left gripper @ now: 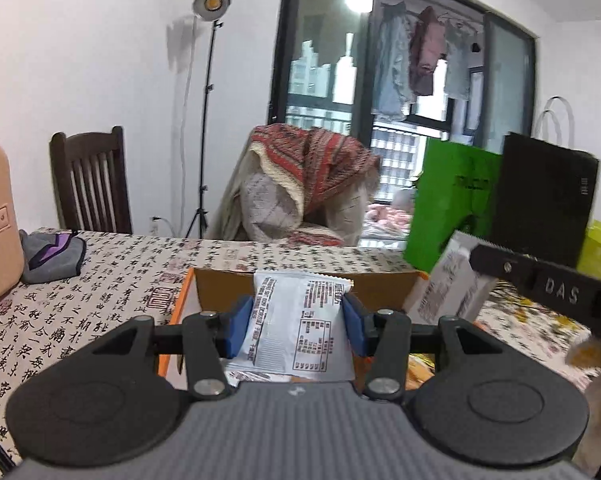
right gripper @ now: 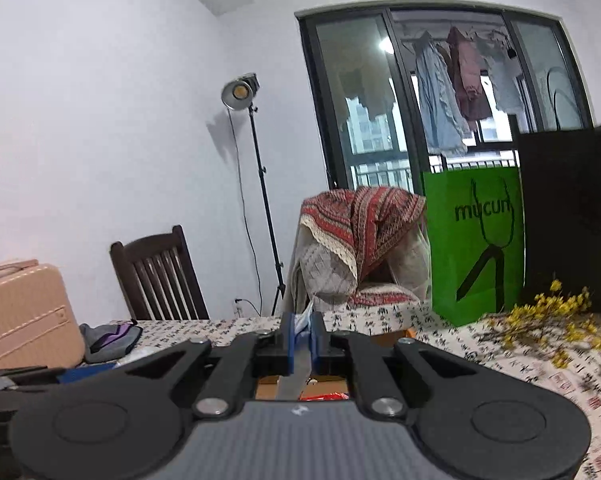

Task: Organize snacks
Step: 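Carry both white packets over the box and open both grippers, then withdraw both tools from the box toward the snack pile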

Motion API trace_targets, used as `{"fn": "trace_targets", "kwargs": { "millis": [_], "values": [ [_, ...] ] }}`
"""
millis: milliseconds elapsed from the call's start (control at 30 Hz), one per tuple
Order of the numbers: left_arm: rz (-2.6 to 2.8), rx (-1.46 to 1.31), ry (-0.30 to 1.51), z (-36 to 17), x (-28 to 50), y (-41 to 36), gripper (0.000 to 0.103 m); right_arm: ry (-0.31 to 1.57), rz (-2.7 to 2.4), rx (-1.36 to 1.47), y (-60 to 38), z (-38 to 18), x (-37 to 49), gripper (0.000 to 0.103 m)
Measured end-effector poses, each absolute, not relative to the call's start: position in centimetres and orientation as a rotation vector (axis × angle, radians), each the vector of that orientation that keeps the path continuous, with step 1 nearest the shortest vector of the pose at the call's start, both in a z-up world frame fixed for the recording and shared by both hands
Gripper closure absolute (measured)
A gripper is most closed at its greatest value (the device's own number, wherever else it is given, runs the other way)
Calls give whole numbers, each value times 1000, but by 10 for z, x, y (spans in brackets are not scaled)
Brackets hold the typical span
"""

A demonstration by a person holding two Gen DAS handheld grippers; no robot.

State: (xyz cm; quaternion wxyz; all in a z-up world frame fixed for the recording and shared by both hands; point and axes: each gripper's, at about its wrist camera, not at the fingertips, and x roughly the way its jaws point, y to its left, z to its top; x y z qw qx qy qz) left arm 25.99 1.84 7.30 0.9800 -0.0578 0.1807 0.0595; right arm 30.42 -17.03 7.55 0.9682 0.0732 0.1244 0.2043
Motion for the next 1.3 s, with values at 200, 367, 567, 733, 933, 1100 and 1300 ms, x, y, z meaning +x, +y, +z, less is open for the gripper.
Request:
{"fn": "trace_targets", "kwargs": {
  "millis": [200,367,567,733,933,1100,1300],
  "values": [
    [177,-123,400,51,287,31,54,254,399,184,-172,46,328,96],
    [184,-111,436,33,298,36,54,312,403,200,-175,25,344,96],
    [166,-87,465,19,302,34,47,364,400,201,-179,14,350,90],
    [173,-106,432,21,294,37,13,397,402,219,-185,12,347,17],
    [182,-136,403,27,288,41,0,376,388,212,-188,17,343,0],
    [192,-143,399,30,286,41,0,385,386,197,-186,17,343,0],
    [179,-150,370,41,277,39,0,371,379,188,-189,30,336,0]
  ]
}}
